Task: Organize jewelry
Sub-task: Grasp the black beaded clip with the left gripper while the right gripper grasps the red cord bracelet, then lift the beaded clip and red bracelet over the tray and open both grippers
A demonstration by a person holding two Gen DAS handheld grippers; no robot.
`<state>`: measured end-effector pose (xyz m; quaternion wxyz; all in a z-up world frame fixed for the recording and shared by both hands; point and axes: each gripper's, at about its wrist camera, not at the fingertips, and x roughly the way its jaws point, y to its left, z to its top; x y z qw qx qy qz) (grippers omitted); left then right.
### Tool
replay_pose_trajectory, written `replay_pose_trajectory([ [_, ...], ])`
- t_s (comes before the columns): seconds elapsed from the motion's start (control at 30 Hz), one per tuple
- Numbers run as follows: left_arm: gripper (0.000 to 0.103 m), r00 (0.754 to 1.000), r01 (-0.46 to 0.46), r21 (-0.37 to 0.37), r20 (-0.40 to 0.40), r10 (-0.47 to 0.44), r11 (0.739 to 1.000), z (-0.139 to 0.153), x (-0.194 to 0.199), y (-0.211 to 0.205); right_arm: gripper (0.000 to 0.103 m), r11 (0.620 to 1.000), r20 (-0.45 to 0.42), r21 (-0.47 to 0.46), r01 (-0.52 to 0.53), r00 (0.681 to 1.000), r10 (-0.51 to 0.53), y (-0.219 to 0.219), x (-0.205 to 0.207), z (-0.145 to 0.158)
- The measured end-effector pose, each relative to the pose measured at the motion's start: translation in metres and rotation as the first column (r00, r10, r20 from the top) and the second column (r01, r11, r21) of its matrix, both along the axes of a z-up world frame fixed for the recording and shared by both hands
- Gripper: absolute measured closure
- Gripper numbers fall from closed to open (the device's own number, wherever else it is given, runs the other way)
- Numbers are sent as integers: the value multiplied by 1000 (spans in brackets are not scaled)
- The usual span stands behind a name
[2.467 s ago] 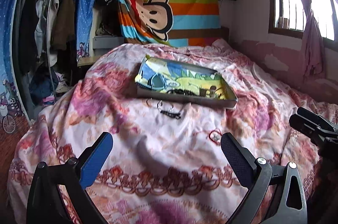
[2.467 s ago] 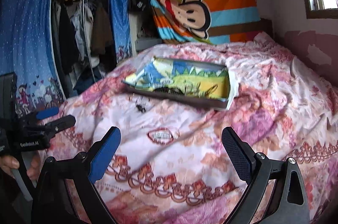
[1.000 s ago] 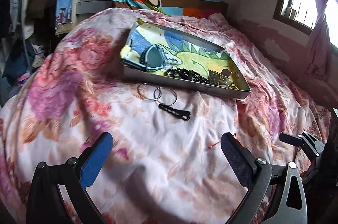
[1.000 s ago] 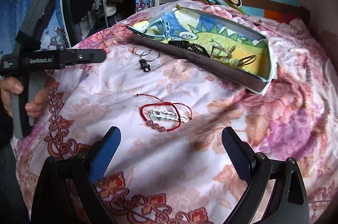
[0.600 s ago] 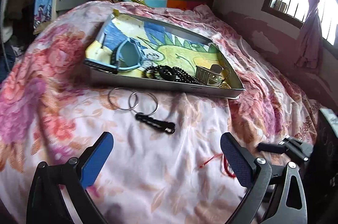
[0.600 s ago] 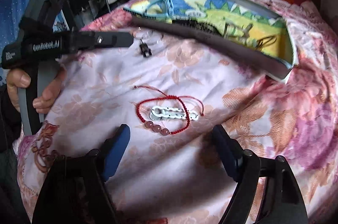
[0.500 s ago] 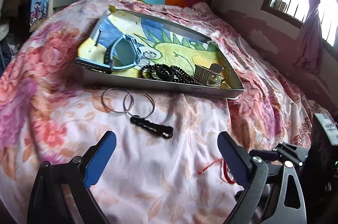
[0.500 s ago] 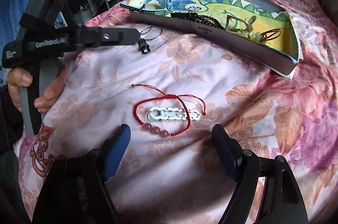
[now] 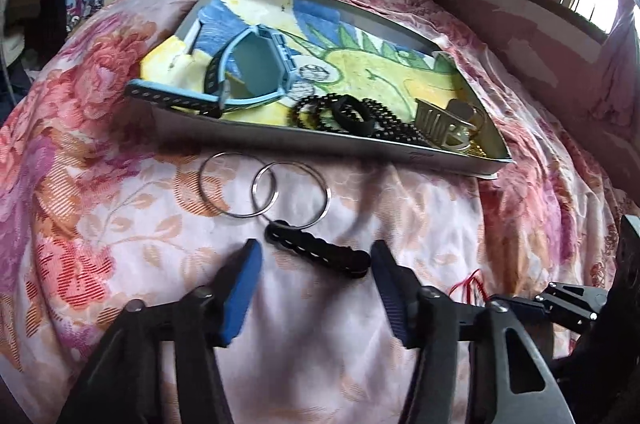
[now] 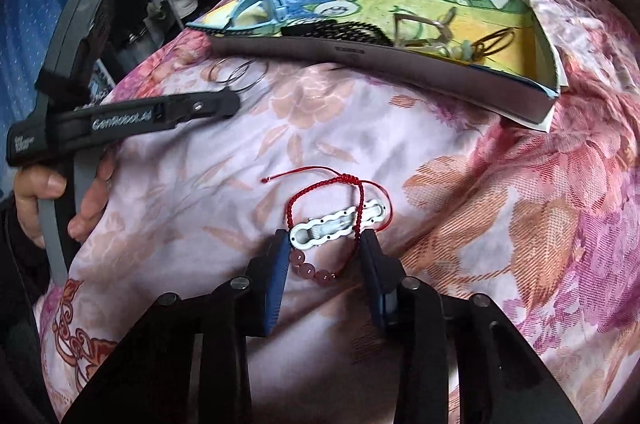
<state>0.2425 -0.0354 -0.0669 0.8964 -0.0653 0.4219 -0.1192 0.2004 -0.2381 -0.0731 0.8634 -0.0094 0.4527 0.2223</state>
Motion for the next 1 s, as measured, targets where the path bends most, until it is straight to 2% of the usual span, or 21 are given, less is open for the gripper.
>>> replay_pose_trajectory([
  [0.13, 65, 1000, -19, 9, 4, 19, 1000, -1, -3, 4, 73, 999, 5, 15, 38, 999, -38, -6, 8, -2],
  [0.2, 74, 999, -32, 15, 2, 32, 999, -1, -5, 6, 73, 998, 4, 24, 56, 998, -56, -10, 11, -3],
  [0.37, 86, 998, -59, 9, -5, 59, 998, -2, -5, 13, 73, 998, 2, 31, 61, 998, -61, -10, 13, -4],
  [0.67, 86, 999, -28, 16, -15, 28, 999, -1, -14, 6, 71, 998, -8, 30, 51, 999, -50, -9, 10, -2],
  [1.0, 86, 998, 19, -15, -65, -20, 1000, 0, -40, -5, 71, 1000, -27, -12, 25, 999, -26, -5, -1, 1],
])
